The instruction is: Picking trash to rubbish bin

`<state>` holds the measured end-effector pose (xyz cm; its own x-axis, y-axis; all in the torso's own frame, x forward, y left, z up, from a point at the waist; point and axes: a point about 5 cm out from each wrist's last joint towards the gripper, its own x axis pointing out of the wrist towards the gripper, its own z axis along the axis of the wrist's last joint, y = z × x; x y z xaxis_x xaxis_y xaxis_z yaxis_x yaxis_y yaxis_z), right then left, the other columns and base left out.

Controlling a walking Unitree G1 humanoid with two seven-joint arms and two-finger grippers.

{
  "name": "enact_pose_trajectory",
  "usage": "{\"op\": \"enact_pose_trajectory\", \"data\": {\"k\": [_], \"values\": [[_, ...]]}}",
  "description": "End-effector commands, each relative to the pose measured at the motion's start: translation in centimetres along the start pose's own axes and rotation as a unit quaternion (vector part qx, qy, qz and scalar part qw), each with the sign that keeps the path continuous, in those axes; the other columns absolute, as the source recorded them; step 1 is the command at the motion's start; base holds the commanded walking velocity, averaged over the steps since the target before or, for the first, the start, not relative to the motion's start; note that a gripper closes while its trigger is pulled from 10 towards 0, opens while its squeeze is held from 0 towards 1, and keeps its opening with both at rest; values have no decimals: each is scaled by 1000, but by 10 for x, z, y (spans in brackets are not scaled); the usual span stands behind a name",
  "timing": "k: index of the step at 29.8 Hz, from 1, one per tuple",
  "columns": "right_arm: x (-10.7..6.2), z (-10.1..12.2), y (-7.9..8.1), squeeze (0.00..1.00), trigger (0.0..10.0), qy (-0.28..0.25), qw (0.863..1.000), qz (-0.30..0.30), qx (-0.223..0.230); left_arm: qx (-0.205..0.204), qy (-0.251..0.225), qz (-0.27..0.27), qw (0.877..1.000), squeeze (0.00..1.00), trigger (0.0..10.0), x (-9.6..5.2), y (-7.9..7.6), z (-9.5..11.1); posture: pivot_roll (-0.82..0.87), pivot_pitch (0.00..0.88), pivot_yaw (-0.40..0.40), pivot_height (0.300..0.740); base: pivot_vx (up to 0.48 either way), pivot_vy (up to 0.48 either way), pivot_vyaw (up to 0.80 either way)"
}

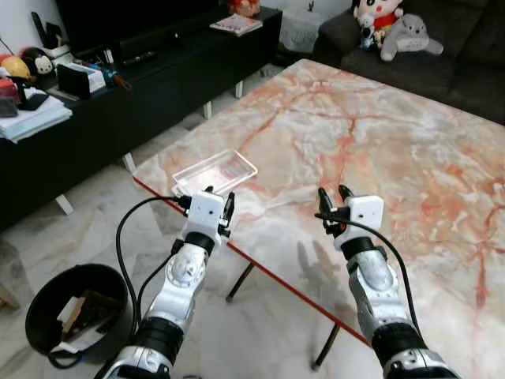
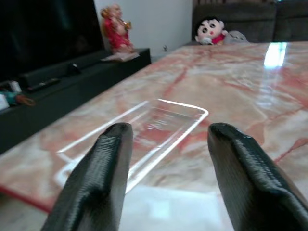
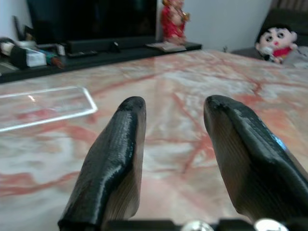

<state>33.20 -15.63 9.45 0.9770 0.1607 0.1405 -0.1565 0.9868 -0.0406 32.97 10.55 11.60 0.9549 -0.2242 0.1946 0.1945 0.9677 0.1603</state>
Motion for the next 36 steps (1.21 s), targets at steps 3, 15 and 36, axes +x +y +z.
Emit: {"op": "enact_pose_trajectory", "data": {"k": [3, 15, 36], "values": [[0, 2, -2, 0, 10000, -4, 1000, -1, -1, -6, -19, -4, 1000, 1000, 10000, -1, 0, 7, 185, 89, -74, 740, 0, 0, 0], [-1, 0, 0, 0, 10000, -1, 1000, 1, -1, -87, 40, 31, 995, 1000, 10000, -17, 14, -15, 188, 94, -74, 740, 0, 0, 0], [-2, -1, 1, 0, 10000, 1, 1000, 4, 0, -186, 111, 85, 973, 0, 10000, -33, 32, -45, 190, 107, -84, 740, 0, 0, 0]]}}
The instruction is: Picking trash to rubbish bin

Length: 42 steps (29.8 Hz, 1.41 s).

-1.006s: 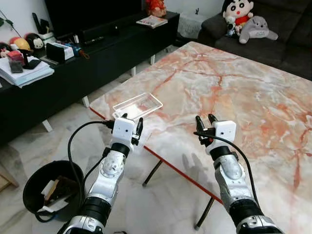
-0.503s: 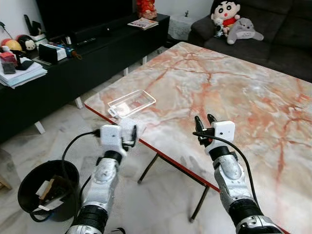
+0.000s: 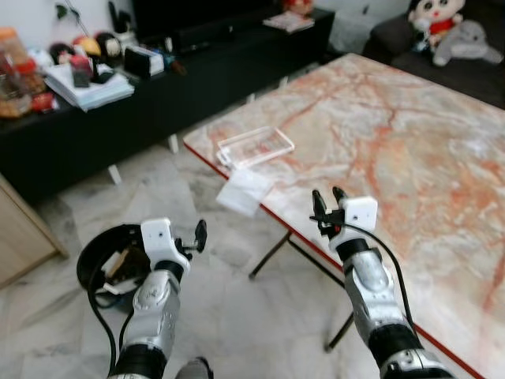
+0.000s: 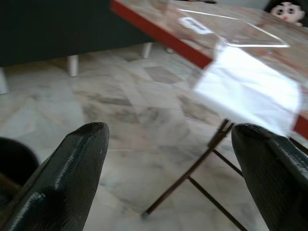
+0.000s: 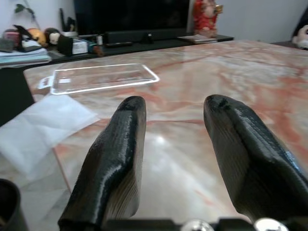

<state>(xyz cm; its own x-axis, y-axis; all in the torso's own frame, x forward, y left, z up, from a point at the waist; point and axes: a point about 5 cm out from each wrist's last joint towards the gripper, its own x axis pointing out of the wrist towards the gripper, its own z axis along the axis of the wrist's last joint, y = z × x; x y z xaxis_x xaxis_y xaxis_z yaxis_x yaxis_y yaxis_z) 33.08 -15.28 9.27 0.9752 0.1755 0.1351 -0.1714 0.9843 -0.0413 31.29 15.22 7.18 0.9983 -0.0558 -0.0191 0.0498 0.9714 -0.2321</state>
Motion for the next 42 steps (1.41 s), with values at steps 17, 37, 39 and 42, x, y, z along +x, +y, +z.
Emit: {"op": "enact_pose_trajectory", "data": {"k": [17, 37, 39, 42], "values": [[0, 3, -5, 0, 10000, -5, 1000, -5, -4, -106, 61, -54, 991, 0, 10000, 25, -17, -9, 174, 107, -101, 740, 0, 0, 0], [-3, 6, -15, 0, 10000, -11, 1000, -17, -14, -187, 63, -82, 977, 0, 10000, 44, -39, 0, 136, 118, -124, 740, 0, 0, 0], [-4, 6, -15, 0, 10000, -11, 1000, -17, -14, -190, 64, -81, 976, 0, 10000, 44, -40, 0, 136, 118, -124, 740, 0, 0, 0], [-4, 7, -15, 0, 10000, -11, 1000, -16, -15, -195, 63, -71, 976, 0, 10000, 46, -40, 0, 126, 120, -133, 740, 0, 0, 0]]}}
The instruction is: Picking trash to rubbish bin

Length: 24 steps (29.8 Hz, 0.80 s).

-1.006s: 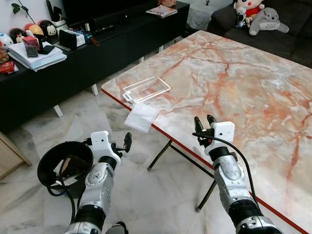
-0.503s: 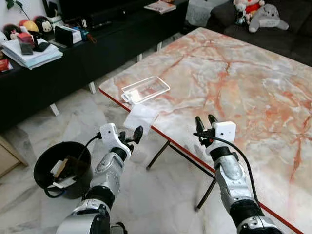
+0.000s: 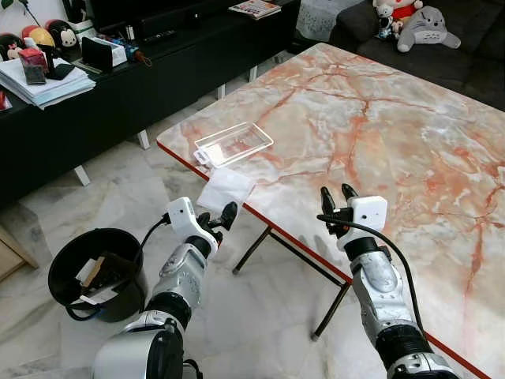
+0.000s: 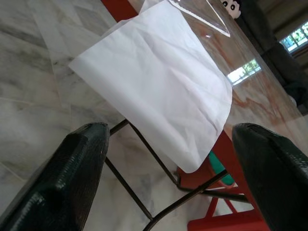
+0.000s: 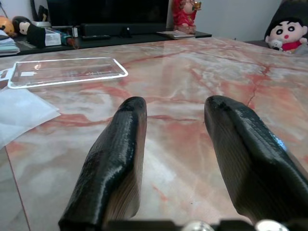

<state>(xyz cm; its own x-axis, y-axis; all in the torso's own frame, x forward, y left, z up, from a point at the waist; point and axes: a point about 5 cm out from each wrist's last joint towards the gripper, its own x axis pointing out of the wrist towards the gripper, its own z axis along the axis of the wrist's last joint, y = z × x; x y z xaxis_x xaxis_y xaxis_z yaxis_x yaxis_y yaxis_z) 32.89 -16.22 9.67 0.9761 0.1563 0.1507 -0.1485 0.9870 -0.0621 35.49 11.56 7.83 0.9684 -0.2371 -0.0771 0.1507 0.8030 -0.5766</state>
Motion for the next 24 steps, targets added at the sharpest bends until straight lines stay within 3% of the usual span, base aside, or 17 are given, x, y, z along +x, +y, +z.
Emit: {"op": "enact_pose_trajectory", "data": {"k": [1, 24], "values": [[-1, 3, -7, 0, 10000, -4, 1000, -6, -4, -11, -2, 1, 1000, 0, 10000, 3, -5, 0, 126, 120, -133, 740, 0, 0, 0], [-15, 7, -11, 0, 10000, -7, 1000, -6, -12, -10, 0, 3, 1000, 0, 10000, 9, -14, 0, 59, 174, -171, 740, 0, 0, 0]]}}
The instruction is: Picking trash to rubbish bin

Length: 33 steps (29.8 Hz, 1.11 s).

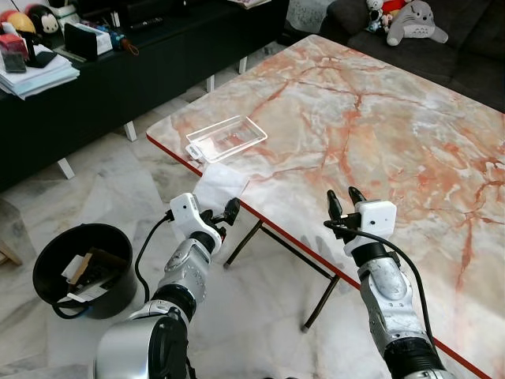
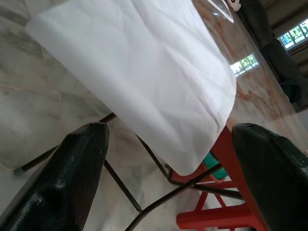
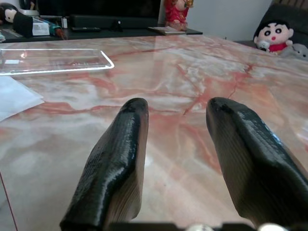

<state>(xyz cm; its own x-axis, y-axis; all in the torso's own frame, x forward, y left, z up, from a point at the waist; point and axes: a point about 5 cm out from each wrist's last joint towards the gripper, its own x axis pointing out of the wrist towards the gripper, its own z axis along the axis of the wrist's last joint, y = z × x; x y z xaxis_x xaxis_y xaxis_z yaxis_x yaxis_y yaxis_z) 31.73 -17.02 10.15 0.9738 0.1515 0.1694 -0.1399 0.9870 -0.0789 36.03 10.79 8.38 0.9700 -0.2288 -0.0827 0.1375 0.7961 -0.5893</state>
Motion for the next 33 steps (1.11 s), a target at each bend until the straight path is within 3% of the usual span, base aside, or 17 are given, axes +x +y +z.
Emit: {"op": "enact_pose_trajectory", "data": {"k": [1, 2, 18, 33], "values": [[-4, 1, -5, 0, 10000, 3, 1000, -3, -4, -1, 0, -2, 1000, 0, 10000, 2, -6, -1, 59, 174, -171, 740, 0, 0, 0], [-5, 1, -5, 0, 10000, 5, 1000, -3, -4, -1, -6, -1, 1000, 0, 0, 3, -7, 0, 56, 176, -174, 740, 0, 0, 0], [-6, 1, -6, 0, 10000, 15, 1000, -6, -3, -2, -41, -7, 999, 0, 0, 8, -11, 17, 66, 155, -175, 740, 0, 0, 0], [-1, 2, -3, 0, 10000, 14, 1000, -6, 1, 1, -47, -19, 999, 0, 0, 8, -13, 16, 83, 125, -162, 740, 0, 0, 0]]}}
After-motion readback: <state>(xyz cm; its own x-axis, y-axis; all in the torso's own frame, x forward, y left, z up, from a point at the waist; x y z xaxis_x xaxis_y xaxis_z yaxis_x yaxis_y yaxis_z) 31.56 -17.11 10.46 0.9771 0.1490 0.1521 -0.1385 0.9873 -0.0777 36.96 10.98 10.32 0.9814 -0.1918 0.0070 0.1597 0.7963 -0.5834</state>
